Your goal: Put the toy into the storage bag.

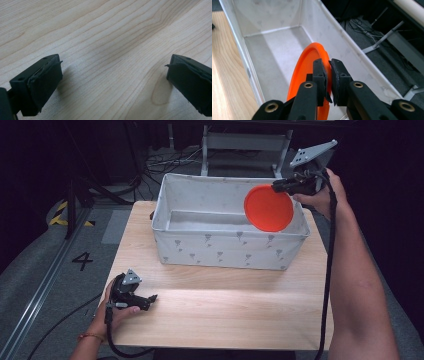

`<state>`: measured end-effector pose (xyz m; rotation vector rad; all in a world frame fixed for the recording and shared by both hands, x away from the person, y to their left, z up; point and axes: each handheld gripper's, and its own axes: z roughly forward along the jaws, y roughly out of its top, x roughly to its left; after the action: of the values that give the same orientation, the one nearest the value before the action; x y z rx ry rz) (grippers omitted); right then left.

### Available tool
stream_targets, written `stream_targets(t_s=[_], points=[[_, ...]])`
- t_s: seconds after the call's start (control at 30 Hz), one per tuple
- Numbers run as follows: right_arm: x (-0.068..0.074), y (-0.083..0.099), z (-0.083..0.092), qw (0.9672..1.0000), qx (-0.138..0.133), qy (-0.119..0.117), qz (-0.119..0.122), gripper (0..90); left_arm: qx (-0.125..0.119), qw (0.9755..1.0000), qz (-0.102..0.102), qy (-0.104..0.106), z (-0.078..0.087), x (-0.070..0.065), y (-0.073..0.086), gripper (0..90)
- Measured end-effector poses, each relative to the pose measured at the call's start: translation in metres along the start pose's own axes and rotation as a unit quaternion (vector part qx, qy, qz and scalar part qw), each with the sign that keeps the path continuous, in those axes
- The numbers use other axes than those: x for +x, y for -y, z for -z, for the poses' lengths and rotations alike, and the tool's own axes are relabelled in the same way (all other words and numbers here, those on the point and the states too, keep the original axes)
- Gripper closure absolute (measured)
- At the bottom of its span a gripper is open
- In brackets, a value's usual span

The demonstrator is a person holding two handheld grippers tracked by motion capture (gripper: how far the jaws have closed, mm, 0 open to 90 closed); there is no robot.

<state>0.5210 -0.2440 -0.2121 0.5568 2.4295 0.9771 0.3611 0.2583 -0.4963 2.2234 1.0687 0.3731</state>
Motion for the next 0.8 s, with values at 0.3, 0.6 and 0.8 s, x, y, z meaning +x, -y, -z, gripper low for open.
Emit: stream_targets(t_s=[0.3, 0.6, 0.8], points=[[0.002, 0.024, -0.025, 0.9982, 0.054, -0.022, 0.016, 82.6, 0.000, 1.0000, 0.000, 0.000, 0.000, 0.000, 0.000, 0.5], [0.011, 0.037, -0.044, 0.9903, 0.110, -0.062, 0.059, 82.6, 0.000, 1.0000, 0.001, -0.002, 0.000, 0.000, 0.000, 0.6], [0.015, 0.042, -0.057, 0.9804, 0.159, -0.089, 0.074, 82.6, 0.000, 1.0000, 0.001, -0.002, 0.000, 0.000, 0.000, 0.6]])
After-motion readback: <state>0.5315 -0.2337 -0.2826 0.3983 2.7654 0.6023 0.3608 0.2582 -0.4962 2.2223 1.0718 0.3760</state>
